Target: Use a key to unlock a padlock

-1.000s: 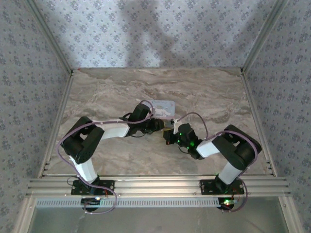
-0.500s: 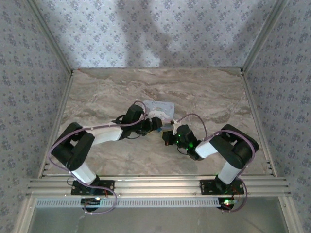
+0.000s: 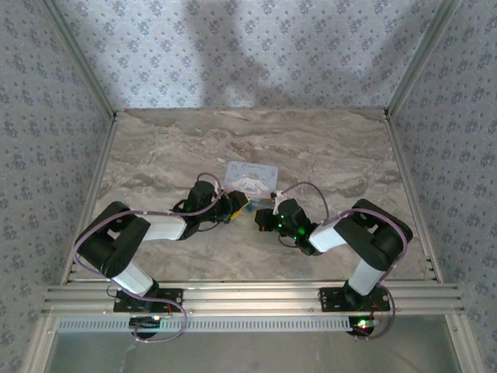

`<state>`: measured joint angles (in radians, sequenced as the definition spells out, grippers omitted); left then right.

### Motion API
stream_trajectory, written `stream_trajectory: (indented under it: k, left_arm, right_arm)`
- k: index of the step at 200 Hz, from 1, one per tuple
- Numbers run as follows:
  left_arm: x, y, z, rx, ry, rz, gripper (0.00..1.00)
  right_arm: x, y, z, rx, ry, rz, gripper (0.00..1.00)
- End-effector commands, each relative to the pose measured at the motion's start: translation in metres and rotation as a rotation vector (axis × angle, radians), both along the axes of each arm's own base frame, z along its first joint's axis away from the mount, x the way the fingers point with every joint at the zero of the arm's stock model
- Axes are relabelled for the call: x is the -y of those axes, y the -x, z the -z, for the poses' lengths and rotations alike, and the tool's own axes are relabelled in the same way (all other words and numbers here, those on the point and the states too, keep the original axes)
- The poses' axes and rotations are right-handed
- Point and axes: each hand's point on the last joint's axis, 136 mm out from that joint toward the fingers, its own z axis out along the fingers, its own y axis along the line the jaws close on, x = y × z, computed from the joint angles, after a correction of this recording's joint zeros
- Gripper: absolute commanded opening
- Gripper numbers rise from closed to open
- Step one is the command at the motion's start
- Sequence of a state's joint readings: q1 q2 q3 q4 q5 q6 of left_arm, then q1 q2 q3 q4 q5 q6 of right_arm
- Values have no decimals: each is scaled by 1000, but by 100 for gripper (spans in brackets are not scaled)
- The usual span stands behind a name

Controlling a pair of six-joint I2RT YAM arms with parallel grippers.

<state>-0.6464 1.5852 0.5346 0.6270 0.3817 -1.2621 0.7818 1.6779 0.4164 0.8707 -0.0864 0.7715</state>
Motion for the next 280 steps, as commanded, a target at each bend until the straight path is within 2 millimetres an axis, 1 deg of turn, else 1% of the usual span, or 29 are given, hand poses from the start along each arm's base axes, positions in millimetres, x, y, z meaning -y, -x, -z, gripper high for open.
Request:
stream_trajectory:
  k: [1, 22, 46, 85, 138, 164, 178, 234, 257, 280]
  left_arm:
    - [4, -5, -5, 13, 42, -24, 57]
    - [4, -4, 3, -16, 30, -29, 54]
    - [2, -2, 14, -41, -1, -42, 54]
    - [6, -2, 19, -51, -8, -33, 53]
    - [11, -4, 29, -68, -2, -41, 42]
    - [12, -7, 30, -73, 8, -53, 36]
    - [14, -8, 30, -73, 8, -52, 34]
    - [17, -8, 31, -76, 7, -45, 33]
    - [17, -8, 31, -75, 7, -43, 26]
    - [18, -8, 29, -72, 8, -42, 18]
  right_arm:
    - [-8, -3, -8, -45, -52, 19, 0]
    - [-10, -3, -9, -70, -76, 28, 0]
    - [-12, -3, -12, -83, -99, 31, 0]
    - [-17, -4, -18, -110, -138, 33, 0]
    - [-21, -5, -26, -142, -187, 41, 0]
    - [-22, -3, -25, -162, -195, 44, 0]
    - [-24, -4, -27, -171, -212, 45, 0]
    - [-29, -6, -37, -207, -280, 52, 0]
    - [-29, -6, -38, -211, -291, 51, 0]
    - [-24, -6, -37, -210, -286, 62, 0]
